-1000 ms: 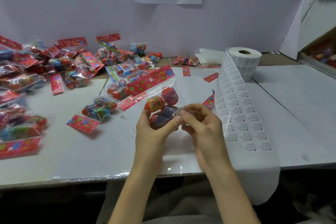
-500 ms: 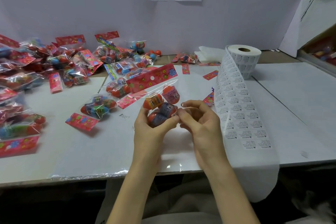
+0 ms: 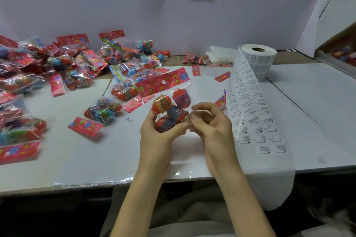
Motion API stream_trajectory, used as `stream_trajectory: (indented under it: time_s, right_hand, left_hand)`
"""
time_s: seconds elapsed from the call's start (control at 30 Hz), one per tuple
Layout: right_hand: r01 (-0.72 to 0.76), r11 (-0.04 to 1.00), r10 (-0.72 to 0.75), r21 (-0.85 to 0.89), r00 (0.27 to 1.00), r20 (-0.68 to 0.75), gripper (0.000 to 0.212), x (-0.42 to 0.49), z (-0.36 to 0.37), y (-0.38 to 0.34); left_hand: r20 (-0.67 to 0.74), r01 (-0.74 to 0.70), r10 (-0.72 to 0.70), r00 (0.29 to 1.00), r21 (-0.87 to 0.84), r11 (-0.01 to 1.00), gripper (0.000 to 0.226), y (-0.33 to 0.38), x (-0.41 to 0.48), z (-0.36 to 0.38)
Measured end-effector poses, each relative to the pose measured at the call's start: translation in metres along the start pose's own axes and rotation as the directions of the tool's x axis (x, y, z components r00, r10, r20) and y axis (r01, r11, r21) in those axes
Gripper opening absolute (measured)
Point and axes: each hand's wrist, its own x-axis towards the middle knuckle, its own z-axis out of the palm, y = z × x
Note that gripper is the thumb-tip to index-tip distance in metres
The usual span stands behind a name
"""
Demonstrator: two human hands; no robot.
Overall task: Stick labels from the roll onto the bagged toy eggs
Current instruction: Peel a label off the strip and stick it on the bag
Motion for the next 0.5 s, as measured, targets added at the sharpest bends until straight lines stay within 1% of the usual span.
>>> stream_trajectory:
  time_s: [0.07,0.13,0.2,0.27,0.4,0.5]
  right_hand:
    - [-0.003,1.0,0.003,-0.01,1.0,-0.006,0.02,0.0003,0.0001,0.0]
    - [-0.015,1.0,0.015,0.012,1.0,-0.009,0.019,0.0002,0.0008,0.0001]
    - [-0.02,0.999,0.02,0.032,1.0,-0.006,0.013,0.0001,0.0011,-0.0004]
    - [0.0,1.0,0.0,0.016,1.0,0.0,0.013,-0.0002,0.0008,-0.0003]
    - [0.0,1.0,0.0,0.015,1.0,-0.006,0.016,-0.0006,0.0008,0.0002]
    - [-0.02,0.999,0.021,0.029,1.0,-0.008,0.01,-0.0001,0.0011,-0.001]
  left_hand:
    - [0.005,-0.005,0.005,1.0,-0.01,1.0,0.059,-0.0003,0.0003,-0.0002]
    - [0.0,-0.008,0.008,1.0,-0.02,1.0,0.062,0.0001,-0.0002,0.0002]
    - [-0.014,-0.018,0.017,1.0,-0.037,0.999,0.062,0.0008,-0.0006,0.0015]
    - [-0.024,-0.013,0.011,1.0,-0.073,0.997,0.06,0.003,-0.0011,0.0036]
    - [-0.058,0.044,-0.054,0.997,-0.161,0.986,0.048,0.008,-0.0014,0.0071]
    - [-0.102,0.041,-0.057,0.993,-0.155,0.987,0.04,0.0079,-0.0023,0.006]
